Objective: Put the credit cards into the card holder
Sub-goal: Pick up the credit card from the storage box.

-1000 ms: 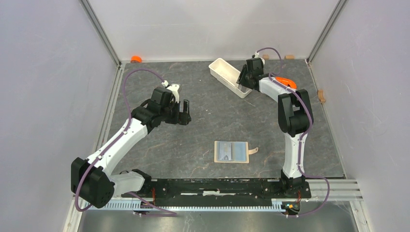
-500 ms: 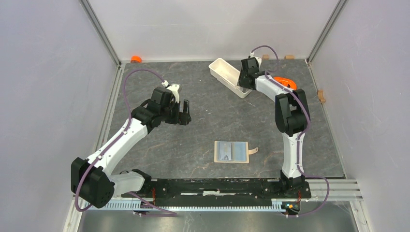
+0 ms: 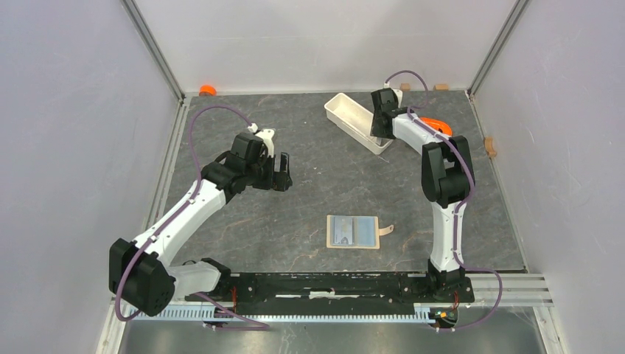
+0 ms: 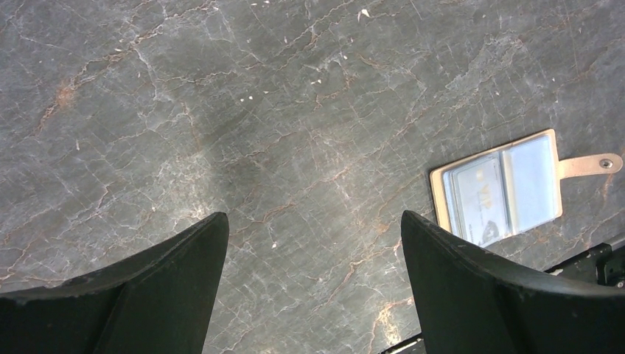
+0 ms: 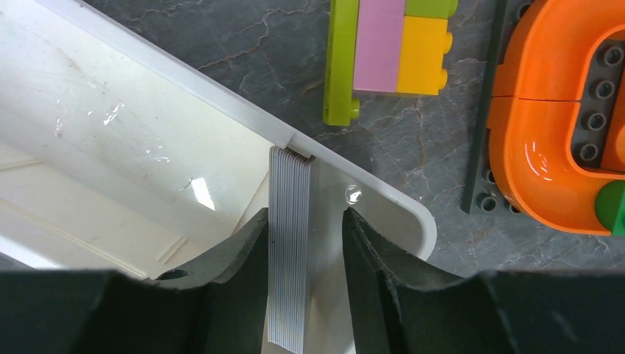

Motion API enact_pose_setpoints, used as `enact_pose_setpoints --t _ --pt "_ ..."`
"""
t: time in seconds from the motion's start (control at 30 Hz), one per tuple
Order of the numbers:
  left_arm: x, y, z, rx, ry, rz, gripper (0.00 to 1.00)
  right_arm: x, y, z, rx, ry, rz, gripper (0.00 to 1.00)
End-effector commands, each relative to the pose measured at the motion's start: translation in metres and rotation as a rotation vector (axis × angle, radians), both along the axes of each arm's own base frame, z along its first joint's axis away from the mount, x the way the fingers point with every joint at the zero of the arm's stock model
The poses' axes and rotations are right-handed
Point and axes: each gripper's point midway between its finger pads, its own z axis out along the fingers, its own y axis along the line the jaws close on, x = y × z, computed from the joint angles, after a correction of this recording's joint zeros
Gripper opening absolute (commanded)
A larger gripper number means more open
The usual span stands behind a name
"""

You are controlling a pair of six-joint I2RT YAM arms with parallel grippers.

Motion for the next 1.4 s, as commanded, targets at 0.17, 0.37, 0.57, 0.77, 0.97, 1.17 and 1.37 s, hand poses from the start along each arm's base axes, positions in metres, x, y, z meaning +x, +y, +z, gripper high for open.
enact_pose_setpoints --t 0.17,0.37,0.57,0.77,0.97,1.17,1.37 --pt "0.004 -0.003 0.003 -0.003 -0.027 -0.034 0.93 0.001 -0.021 0.035 -0.097 -0.025 -0.034 0.43" --pt "0.004 -0.003 0.003 -0.005 -0.027 -0.034 0.93 -0.001 -0.025 0.041 -0.116 -0.025 -0.037 0.43" --pt "0.004 -0.003 0.004 -0.008 -0.026 -0.037 0.93 -0.002 -0.024 0.038 -0.113 -0.013 -0.029 0.39" --pt "0.004 -0.004 0.004 -0.009 -0.025 -0.037 0.93 -0.002 -0.028 0.048 -0.13 -0.023 -0.033 0.35" --pt "0.003 -0.005 0.005 -0.014 -0.026 -0.039 0.93 -0.002 -0.03 0.057 -0.136 -0.036 -0.035 0.34" --pt "0.003 -0.005 0.005 -0.016 -0.027 -0.04 0.93 -0.002 -0.031 0.059 -0.141 -0.035 -0.035 0.33" --pt "0.003 -0.005 0.005 -0.017 -0.026 -0.041 0.93 -0.003 -0.032 0.059 -0.136 -0.028 -0.032 0.27"
